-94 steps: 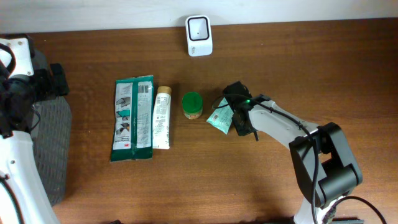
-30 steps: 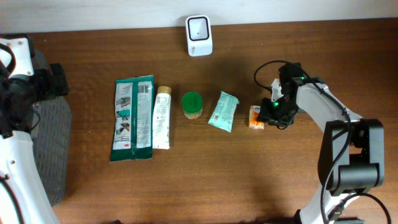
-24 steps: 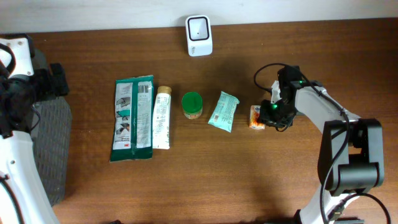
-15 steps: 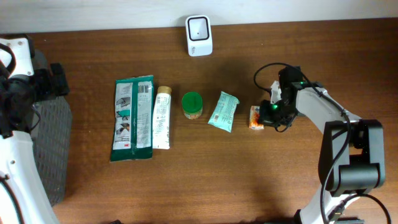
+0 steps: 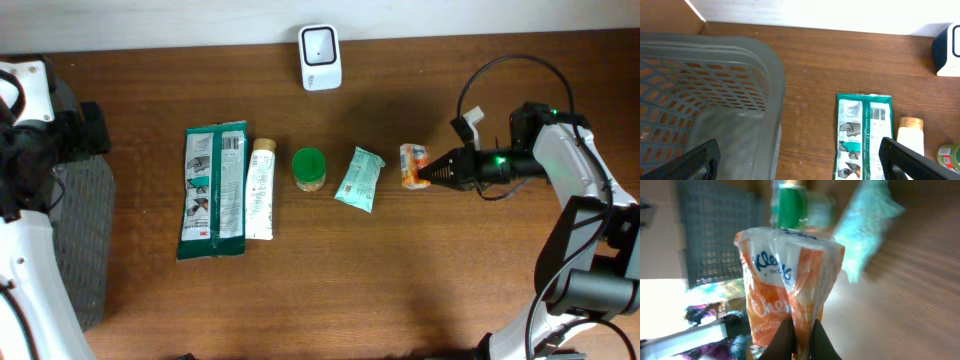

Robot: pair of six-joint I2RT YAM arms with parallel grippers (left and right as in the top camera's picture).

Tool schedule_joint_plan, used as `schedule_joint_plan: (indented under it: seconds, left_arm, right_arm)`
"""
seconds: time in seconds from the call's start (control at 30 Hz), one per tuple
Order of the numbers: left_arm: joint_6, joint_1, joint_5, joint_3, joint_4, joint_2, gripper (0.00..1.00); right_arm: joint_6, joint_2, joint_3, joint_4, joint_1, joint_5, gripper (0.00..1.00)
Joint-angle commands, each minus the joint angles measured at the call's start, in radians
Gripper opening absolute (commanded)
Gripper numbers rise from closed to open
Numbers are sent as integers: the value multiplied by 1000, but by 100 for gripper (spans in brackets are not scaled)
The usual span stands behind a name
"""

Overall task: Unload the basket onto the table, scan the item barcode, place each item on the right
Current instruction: 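Carry the orange packet to the scanner and hold it under it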

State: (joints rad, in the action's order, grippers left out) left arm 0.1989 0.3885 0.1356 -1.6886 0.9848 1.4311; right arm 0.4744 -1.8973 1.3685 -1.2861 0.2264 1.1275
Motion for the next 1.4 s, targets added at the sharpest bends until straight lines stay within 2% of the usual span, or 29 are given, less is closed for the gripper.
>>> schedule_joint_plan:
  seconds: [0.0,0.1,0.17,0.53,0.63,0.7,0.77,0.87,0.97,1.07,1.2,1.37]
  left_arm:
    - [16,5,15,-3,-2,0,99]
    - [16,5,15,-3,-2,0,99]
    - [16,5,14,-3,-2,0,99]
    - [16,5,15,-3,-2,0,99]
    - [16,5,15,-3,-2,0,99]
    - [16,5,15,-3,-2,0,99]
    - [16,5,14,-3,-2,0,99]
    - [16,5,15,-3,-2,0,99]
    - [16,5,14,-3,-2,0,99]
    - [16,5,15,-3,-2,0,99]
    - [16,5,15,-3,-2,0,99]
    - [16,5,15,-3,-2,0,99]
  right_arm:
    - [211,28,12,-95,-2,201,4]
    - [318,29,31,-220,-2,247,4]
    - [472,29,76,-392,-2,261,4]
    - [434,176,113,-412,-18,252,4]
    - [399,174,119,-359,-29,198,4]
    - [233,174,118,-227,-62,103,4]
    - [-2,174,119,-54,-116,-39,4]
    - [-322,174,125,174,-223,-332,4]
    - [-494,174,167,284,-319,-611,4]
    - [-565,161,262,349,-425,-936,4]
    - [-549,77,425,396,-534,-1242,4]
    - [-368,-70,526,599,-610,-1511,4]
